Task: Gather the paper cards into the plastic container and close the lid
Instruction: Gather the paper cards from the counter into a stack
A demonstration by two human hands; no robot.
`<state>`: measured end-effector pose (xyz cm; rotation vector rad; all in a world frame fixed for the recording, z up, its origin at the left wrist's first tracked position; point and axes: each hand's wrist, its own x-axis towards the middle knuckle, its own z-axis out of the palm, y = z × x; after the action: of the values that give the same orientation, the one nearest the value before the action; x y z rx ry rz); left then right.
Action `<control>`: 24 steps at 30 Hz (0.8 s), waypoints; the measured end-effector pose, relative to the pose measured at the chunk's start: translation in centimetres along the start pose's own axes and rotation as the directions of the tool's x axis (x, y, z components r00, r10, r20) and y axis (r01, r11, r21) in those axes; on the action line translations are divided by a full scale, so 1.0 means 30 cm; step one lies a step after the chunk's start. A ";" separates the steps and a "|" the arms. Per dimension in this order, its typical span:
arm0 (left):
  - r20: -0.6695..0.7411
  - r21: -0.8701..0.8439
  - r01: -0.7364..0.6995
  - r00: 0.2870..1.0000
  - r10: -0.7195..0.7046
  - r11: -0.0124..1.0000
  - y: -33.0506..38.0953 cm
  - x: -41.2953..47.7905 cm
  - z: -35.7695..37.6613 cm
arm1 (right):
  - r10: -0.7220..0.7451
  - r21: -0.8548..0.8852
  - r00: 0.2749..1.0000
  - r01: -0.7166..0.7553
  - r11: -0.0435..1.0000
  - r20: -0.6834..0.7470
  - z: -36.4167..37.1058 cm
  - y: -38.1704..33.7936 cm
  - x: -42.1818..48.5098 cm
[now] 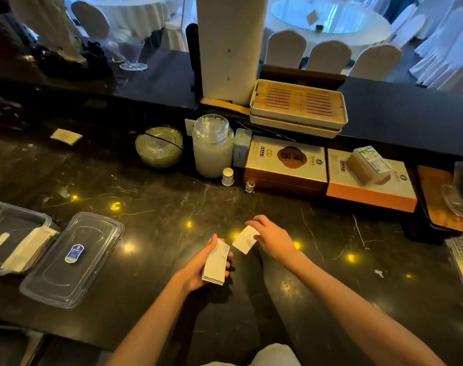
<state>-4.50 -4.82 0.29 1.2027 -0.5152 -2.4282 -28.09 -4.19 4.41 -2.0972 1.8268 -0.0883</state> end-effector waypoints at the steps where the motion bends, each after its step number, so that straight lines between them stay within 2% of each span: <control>1: -0.020 -0.019 -0.003 1.000 0.003 1.000 0.009 0.007 -0.022 | 0.057 -0.037 0.997 -0.055 0.998 0.061 0.003 0.011 0.032; 4: -0.071 -0.047 -0.007 0.998 0.003 0.999 0.036 0.027 -0.073 | 0.127 -0.135 0.966 -0.098 0.986 0.227 0.023 0.029 0.103; 8: -0.059 -0.107 -0.015 0.998 0.009 0.994 0.069 0.053 -0.112 | 0.150 -0.218 0.927 -0.076 0.973 0.345 0.066 0.044 0.156; 11: -0.034 -0.118 -0.004 0.999 0.000 0.993 0.097 0.066 -0.139 | 0.185 -0.223 0.918 -0.111 0.969 0.350 0.105 0.049 0.163; 15: -0.013 -0.151 -0.007 1.000 0.005 0.989 0.119 0.088 -0.157 | 0.263 -0.198 0.934 -0.218 0.956 0.241 0.150 0.057 0.138; 18: 0.008 -0.150 0.007 1.000 -0.005 0.989 0.119 0.102 -0.156 | 0.393 -0.068 0.886 -0.389 0.919 0.245 0.161 0.074 0.087; 21: 0.024 -0.111 0.029 0.999 -0.027 0.993 0.103 0.108 -0.139 | 0.496 0.215 0.825 -0.554 0.805 0.269 0.170 0.085 0.009; 22: 0.033 -0.089 0.045 0.999 -0.043 0.995 0.099 0.108 -0.128 | 0.483 0.296 0.838 -0.543 0.786 0.254 0.170 0.078 -0.014; 24: 0.040 -0.020 0.098 0.994 -0.097 0.995 0.094 0.097 -0.099 | 0.386 0.380 0.901 -0.434 0.817 0.197 0.154 0.043 -0.051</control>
<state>-3.24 -9.12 -2.00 1.2000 -0.4497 -2.5374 -28.28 -1.80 -0.02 -1.3606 1.9447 -0.2238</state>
